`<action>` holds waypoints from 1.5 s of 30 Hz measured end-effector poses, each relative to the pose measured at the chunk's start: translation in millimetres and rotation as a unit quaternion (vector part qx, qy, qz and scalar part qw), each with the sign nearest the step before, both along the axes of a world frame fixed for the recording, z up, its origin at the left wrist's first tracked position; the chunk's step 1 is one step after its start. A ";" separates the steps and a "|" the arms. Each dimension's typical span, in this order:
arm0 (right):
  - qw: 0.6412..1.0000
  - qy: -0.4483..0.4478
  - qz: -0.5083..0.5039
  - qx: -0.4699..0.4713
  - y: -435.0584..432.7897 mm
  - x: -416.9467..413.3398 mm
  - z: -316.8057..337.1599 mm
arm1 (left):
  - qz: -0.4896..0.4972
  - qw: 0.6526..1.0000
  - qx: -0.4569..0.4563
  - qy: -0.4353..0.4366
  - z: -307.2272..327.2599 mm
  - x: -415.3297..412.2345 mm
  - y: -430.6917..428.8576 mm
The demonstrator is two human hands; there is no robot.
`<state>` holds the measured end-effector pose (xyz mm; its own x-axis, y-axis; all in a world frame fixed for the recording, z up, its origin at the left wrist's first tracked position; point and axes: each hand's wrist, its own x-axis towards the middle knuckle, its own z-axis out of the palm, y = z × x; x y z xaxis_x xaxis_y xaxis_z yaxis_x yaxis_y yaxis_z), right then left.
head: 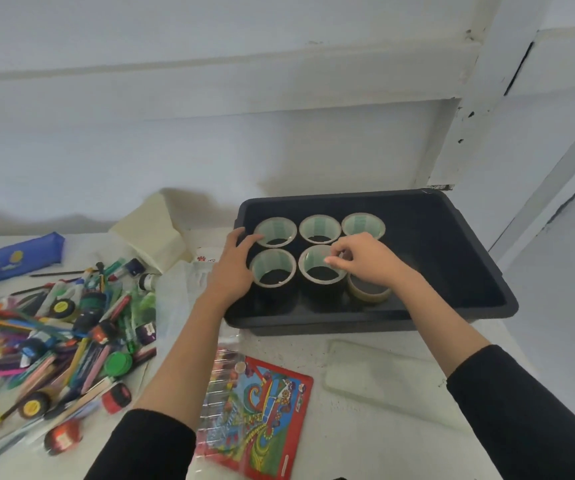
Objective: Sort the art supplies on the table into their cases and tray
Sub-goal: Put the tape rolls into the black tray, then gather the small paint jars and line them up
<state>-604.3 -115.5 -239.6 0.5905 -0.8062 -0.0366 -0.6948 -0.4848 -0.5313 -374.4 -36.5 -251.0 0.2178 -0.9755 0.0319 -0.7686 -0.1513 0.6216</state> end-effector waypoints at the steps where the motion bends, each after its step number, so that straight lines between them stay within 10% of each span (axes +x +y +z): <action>1: 1.000 -0.015 -0.003 -0.003 6.0 10.4 2.6 | -0.004 1.000 -0.001 -0.003 -1.0 -0.8 2.9; 9: 0.994 -0.101 0.017 -0.045 48.2 75.6 13.0 | 0.161 0.983 -0.078 0.042 -5.5 42.8 42.9; 12: 0.990 -0.127 0.021 -0.064 63.8 98.6 14.5 | 0.292 0.954 0.058 -0.020 -16.9 61.6 71.9; 20: 0.966 -0.128 0.034 -0.222 98.8 168.2 -8.9 | 0.234 0.953 0.187 -0.042 -36.9 72.8 82.9; 27: 0.898 -0.268 -0.035 -0.348 148.4 183.6 -26.3 | 0.235 0.950 0.035 0.202 -30.1 89.3 78.6; 37: 0.939 -0.154 -0.092 -0.293 203.1 169.2 -93.8 | 0.184 0.940 -0.074 0.277 -14.4 111.6 91.0; 45: 0.934 -0.103 -0.070 -0.335 200.6 175.7 -95.6 | 0.149 0.861 -0.090 0.478 3.4 152.1 122.8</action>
